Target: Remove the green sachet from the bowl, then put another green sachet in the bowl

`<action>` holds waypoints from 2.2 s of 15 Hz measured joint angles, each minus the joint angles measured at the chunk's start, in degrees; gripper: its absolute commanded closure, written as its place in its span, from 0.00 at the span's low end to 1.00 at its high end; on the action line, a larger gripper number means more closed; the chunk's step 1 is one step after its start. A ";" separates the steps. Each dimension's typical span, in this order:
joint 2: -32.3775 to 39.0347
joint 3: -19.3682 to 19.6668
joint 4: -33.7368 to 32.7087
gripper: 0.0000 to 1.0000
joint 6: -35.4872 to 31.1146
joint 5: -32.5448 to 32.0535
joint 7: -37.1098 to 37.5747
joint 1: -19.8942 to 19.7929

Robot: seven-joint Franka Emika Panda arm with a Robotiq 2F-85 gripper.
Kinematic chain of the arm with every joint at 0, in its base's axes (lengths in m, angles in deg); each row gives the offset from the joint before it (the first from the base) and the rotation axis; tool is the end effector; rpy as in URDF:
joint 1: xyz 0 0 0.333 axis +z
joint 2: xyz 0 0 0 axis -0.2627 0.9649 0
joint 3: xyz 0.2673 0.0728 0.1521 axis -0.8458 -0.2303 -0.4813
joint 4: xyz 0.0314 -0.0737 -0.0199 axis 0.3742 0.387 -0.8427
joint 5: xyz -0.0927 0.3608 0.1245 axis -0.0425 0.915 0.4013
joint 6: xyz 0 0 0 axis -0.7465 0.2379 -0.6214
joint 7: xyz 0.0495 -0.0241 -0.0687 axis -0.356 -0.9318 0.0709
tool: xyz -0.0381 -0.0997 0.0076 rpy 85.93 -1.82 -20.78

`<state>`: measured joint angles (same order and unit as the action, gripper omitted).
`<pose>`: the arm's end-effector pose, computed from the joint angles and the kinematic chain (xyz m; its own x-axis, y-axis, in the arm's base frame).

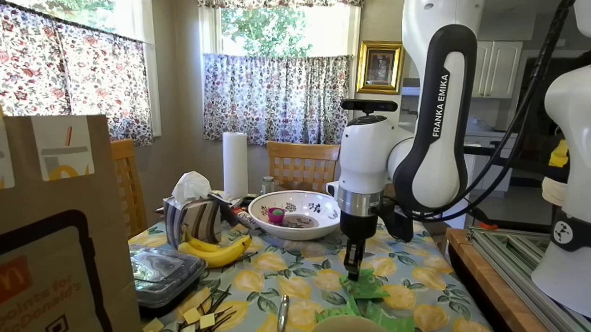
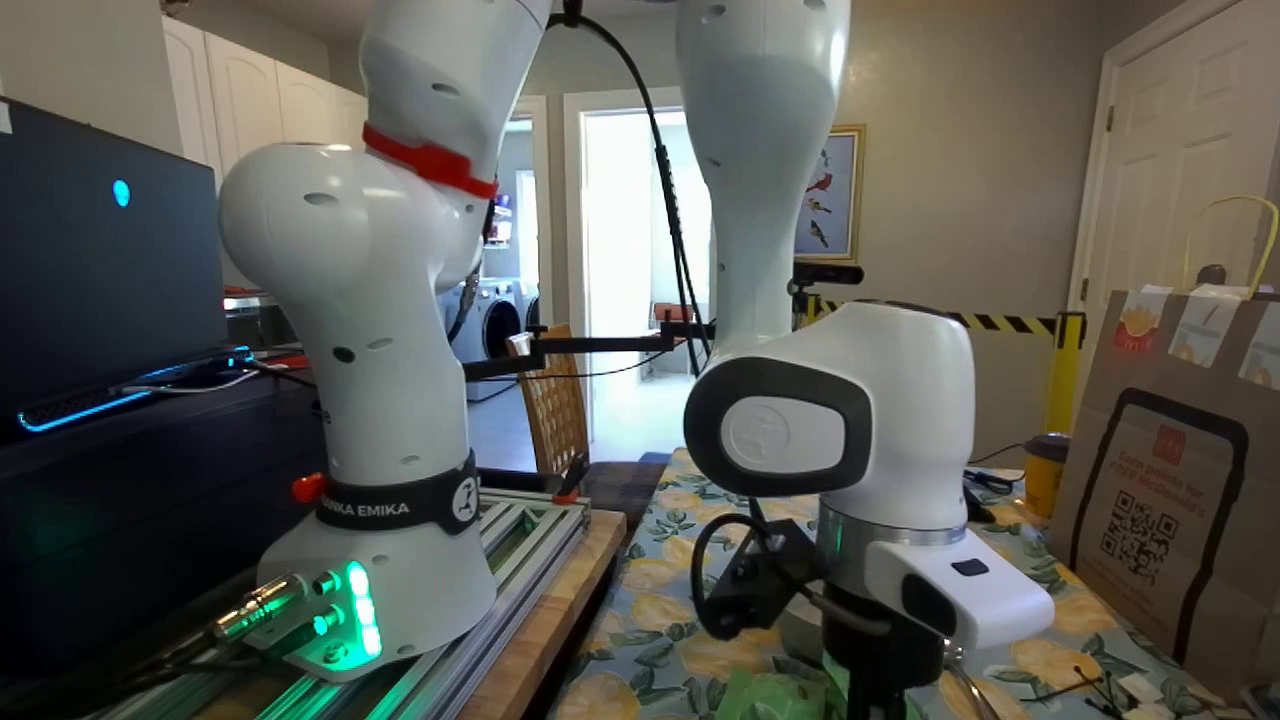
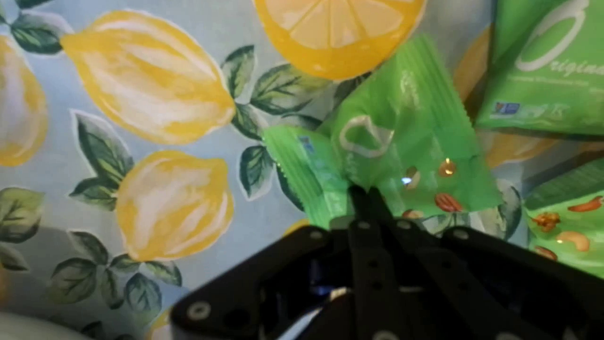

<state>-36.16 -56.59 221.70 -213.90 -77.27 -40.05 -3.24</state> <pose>0.3906 -0.0459 0.1026 0.9842 -0.1751 0.0244 -0.1768 -0.9757 0.1295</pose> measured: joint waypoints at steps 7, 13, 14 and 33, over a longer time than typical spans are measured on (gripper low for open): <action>-8.46 12.37 4.60 1.00 0.18 -0.67 0.00 12.06; -13.30 22.55 3.69 1.00 0.05 -5.95 1.15 26.01; -14.43 22.86 3.70 1.00 0.13 -6.34 1.15 27.59; -24.56 4.35 3.23 0.52 12.81 11.77 -7.60 28.45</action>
<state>-60.72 -52.24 224.92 -201.09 -65.50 -47.65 25.20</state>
